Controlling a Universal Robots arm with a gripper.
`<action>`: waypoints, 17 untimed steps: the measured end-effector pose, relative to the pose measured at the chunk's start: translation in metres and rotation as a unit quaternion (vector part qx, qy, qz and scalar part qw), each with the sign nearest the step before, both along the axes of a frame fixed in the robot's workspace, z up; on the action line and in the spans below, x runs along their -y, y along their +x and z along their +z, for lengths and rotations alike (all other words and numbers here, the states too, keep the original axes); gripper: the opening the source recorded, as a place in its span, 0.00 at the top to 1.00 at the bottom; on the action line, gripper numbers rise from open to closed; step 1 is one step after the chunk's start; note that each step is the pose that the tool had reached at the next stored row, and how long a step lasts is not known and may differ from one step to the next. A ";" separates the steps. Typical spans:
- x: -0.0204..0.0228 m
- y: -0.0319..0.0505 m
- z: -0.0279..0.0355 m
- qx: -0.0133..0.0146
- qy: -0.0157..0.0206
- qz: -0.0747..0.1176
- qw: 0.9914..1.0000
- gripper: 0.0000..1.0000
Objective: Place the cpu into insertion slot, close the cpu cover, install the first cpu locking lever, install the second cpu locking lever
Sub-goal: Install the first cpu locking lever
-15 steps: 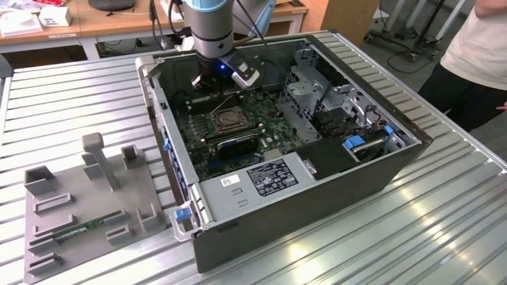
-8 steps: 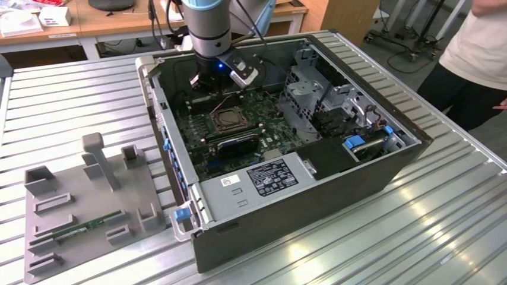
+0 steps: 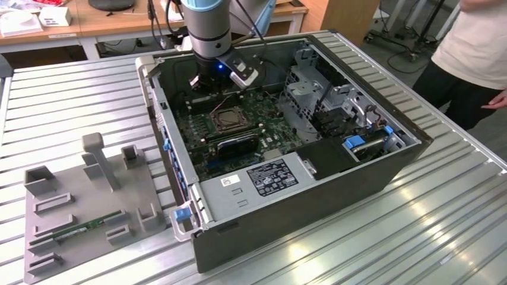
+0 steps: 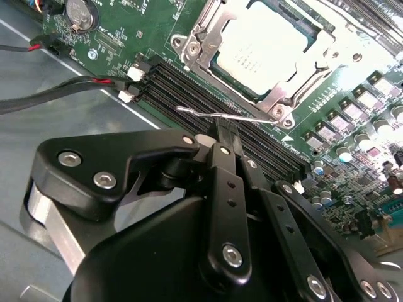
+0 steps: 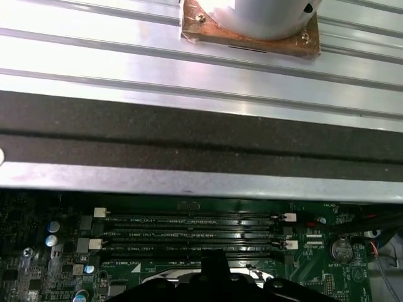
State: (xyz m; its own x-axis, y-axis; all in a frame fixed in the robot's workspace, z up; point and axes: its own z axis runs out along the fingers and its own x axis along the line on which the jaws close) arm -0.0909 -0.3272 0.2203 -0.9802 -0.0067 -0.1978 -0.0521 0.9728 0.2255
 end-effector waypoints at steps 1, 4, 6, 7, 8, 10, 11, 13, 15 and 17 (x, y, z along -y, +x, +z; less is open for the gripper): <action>0.0000 0.0000 0.0000 0.000 0.000 0.000 1.000 0.89; 0.0002 0.0000 0.0000 0.000 0.000 0.000 1.000 0.89; 0.0002 0.0000 -0.0020 0.000 0.000 0.000 1.000 0.89; 0.0002 0.0001 -0.0033 0.001 0.000 0.000 1.000 0.89; 0.0002 0.0001 -0.0045 0.001 0.000 0.000 1.000 0.89; 0.0002 0.0000 -0.0066 0.001 0.000 0.000 1.000 0.89; 0.0002 0.0000 -0.0068 0.001 0.000 0.000 1.000 0.89; 0.0002 0.0000 -0.0068 0.001 0.000 0.000 1.000 0.89; 0.0002 0.0000 -0.0068 0.001 0.000 0.000 1.000 0.89; 0.0002 0.0001 -0.0069 0.001 0.000 0.000 1.000 0.89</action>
